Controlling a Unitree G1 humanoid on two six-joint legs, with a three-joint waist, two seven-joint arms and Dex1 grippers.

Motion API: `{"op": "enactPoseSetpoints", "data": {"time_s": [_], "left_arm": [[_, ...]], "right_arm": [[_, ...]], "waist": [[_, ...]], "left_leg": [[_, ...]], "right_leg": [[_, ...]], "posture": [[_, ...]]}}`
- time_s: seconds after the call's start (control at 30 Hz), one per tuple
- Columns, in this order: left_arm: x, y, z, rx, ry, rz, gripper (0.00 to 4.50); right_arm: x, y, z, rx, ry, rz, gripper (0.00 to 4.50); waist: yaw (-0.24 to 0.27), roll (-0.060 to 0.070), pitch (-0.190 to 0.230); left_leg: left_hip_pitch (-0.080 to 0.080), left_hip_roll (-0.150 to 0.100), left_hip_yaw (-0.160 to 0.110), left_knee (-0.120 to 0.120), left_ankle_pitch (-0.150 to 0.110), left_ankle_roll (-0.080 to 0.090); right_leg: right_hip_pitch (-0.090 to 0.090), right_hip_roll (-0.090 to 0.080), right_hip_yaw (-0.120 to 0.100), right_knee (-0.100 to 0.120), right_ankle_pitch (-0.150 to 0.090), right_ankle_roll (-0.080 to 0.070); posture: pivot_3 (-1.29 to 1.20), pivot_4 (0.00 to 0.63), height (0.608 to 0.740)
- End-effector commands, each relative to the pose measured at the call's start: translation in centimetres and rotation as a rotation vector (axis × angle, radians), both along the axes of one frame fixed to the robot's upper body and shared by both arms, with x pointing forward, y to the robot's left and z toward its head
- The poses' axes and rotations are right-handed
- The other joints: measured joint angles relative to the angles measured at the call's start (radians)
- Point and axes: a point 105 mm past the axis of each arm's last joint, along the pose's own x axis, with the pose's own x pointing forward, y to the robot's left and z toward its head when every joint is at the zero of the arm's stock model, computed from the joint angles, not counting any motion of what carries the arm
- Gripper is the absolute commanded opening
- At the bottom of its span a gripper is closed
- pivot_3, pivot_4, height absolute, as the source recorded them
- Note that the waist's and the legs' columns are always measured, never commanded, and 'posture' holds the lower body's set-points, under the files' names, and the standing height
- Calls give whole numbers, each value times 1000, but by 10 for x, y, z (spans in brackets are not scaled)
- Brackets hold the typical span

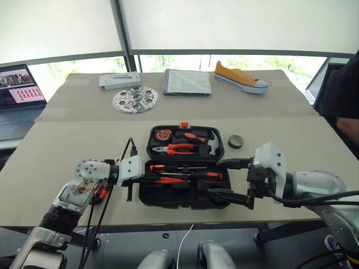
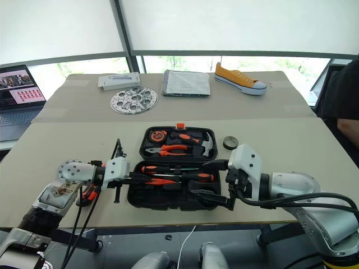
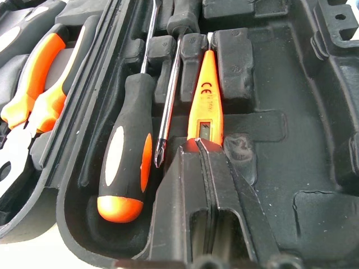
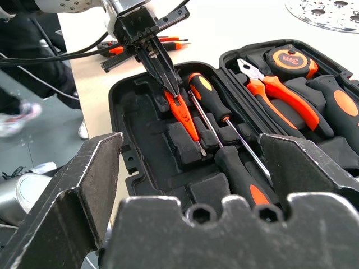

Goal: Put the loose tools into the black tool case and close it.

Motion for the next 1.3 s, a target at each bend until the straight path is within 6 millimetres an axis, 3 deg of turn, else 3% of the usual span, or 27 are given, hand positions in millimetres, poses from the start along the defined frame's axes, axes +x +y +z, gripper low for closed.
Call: {"op": "enactPoseSetpoints", "data": {"time_s": [0.03, 0.13, 0.27, 0.33, 0.43, 0.57, 0.67, 0.77, 1.03, 1.1, 1.3], "left_arm": [[-2, 11, 14, -67, 80, 119, 17], [-2, 21, 48, -183, 82, 224, 17], [-13, 53, 75, -259, 97, 397, 1159], [-25, 86, 76, -237, 67, 565, 1801], [-46, 117, 72, -216, 67, 737, 3009], [-96, 162, 43, -119, 143, 987, 4366], [-112, 169, 28, -70, 209, 1067, 4366], [-111, 161, 27, -78, 237, 1065, 4366], [-67, 139, 31, -79, 294, 1108, 4366], [-57, 129, 21, -58, 360, 1078, 4366], [-45, 131, -5, 71, 406, 1065, 4366]], "right_arm": [[2, 6, 13, 17, -63, 44, 4500], [5, 8, 15, 19, -66, 68, 4500], [7, 12, 14, 25, -64, 111, 4500], [10, 17, 14, 34, -66, 158, 4500], [12, 23, 16, 46, -63, 215, 4500], [14, 31, 18, 30, -87, 311, 4500], [17, 34, 18, 28, -94, 337, 4500], [18, 35, 16, 23, -97, 348, 4500], [13, 34, 11, 21, -93, 334, 4500], [11, 33, 9, 18, -102, 303, 4500], [5, 30, 7, 14, -118, 244, 4500]], "waist": [[-3, -1, 0], [-5, -4, 4], [-5, -7, 6], [-11, -7, 6], [-18, -8, 7], [-24, -9, 7], [-9, -9, 8], [13, -10, 8], [17, -11, 8], [10, -11, 8], [-12, -10, 8]], "left_leg": [[0, 0, 0, 0, 0, 0], [-2, 1, 0, 0, 0, 0], [-3, 1, 0, 0, 0, -1], [-2, 1, 0, -1, 0, -1], [0, -1, 1, -9, -1, -1], [1, 0, 1, -14, -4, -7], [1, 0, 1, -15, -5, -9], [1, 0, 0, -14, -5, -10], [1, 0, 0, -13, -4, -12], [1, 0, 0, -14, -4, -12], [2, -1, 1, -15, -4, -13]], "right_leg": [[-1, 0, 0, 0, 0, 0], [-3, 1, 0, 1, 0, 0], [-5, 2, -1, 0, 0, -1], [-5, 2, -2, 0, 0, -1], [-5, 1, -2, -3, 0, -1], [-5, 1, -3, -9, 0, -2], [-3, 1, -4, -12, 0, -2], [-1, -1, -4, -13, 0, -1], [-2, 0, -3, -8, 2, -2], [-4, 1, -3, -7, 2, -2], [-5, 1, -4, -4, 1, -4]], "posture": [[0, 150, 740], [0, 150, 740], [0, 150, 740], [0, 150, 740], [0, 150, 740], [0, 150, 740], [0, 150, 740], [0, 150, 740], [0, 150, 740], [0, 150, 740], [0, 150, 740]]}}
